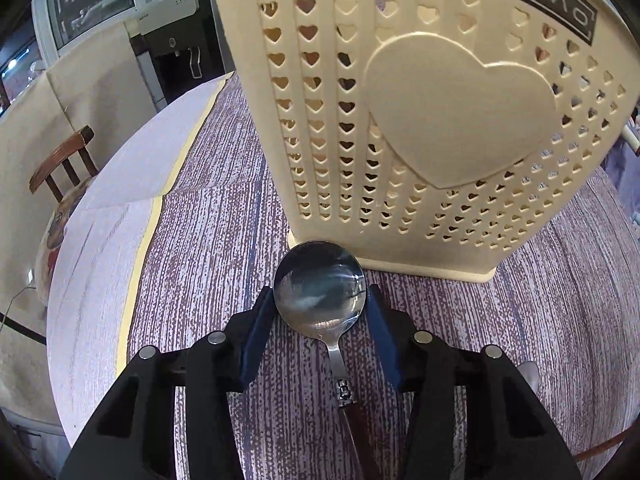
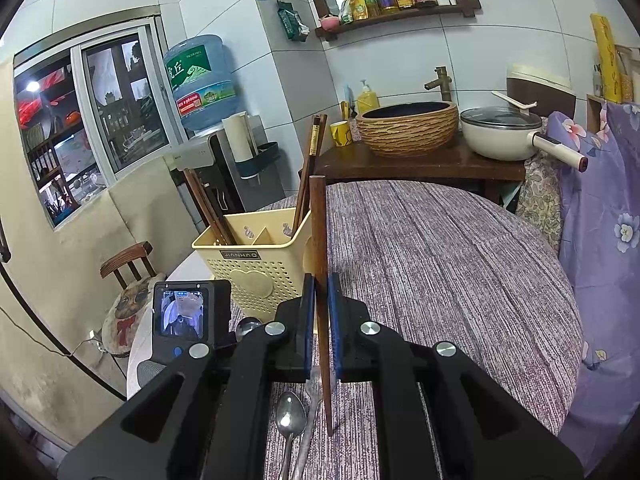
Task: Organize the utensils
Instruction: 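Lift the spoon over the holder with the left tool while the right holds the chopstick above it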
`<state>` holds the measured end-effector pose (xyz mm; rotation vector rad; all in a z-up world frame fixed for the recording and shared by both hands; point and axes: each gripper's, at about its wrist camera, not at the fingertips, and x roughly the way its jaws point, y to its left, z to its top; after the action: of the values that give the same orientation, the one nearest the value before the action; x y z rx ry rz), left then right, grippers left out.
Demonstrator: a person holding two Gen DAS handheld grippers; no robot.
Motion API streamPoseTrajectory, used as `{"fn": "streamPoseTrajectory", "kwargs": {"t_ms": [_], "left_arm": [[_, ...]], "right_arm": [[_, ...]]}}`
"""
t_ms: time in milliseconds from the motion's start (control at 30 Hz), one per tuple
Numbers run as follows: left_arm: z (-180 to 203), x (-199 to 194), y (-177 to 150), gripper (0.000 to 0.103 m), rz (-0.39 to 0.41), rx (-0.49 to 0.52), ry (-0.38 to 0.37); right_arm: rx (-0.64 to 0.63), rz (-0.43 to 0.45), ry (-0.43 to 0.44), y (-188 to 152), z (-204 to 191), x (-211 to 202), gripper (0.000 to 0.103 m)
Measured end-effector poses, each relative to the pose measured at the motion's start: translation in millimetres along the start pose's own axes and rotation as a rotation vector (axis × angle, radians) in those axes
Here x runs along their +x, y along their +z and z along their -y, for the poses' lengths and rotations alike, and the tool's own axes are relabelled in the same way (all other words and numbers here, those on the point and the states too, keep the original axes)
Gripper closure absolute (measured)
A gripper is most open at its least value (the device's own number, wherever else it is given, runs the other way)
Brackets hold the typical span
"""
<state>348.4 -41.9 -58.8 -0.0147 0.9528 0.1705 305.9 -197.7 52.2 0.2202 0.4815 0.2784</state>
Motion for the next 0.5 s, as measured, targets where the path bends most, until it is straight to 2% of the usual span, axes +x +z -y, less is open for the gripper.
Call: {"fn": "streamPoseTrajectory", "kwargs": {"t_ms": [167, 367, 500], "left_arm": [[-5.5, -10.7, -5.0, 0.056, 0.029, -0.005, -0.063], [-25.2, -50.7, -8.4, 0.056, 0.147, -0.018, -0.195], [-35.5, -79.7, -9.5, 0.056, 0.227, -0.010, -0.231]], "right_arm": [[-0.002, -0.001, 0.002, -0.3, -1.1, 0.8, 0.095], [0.010, -0.006, 0.018, -0.3, 0.6, 0.7, 0.095], [-0.006, 0.004, 0.003, 1.6, -1.1, -1.6, 0.095]]}}
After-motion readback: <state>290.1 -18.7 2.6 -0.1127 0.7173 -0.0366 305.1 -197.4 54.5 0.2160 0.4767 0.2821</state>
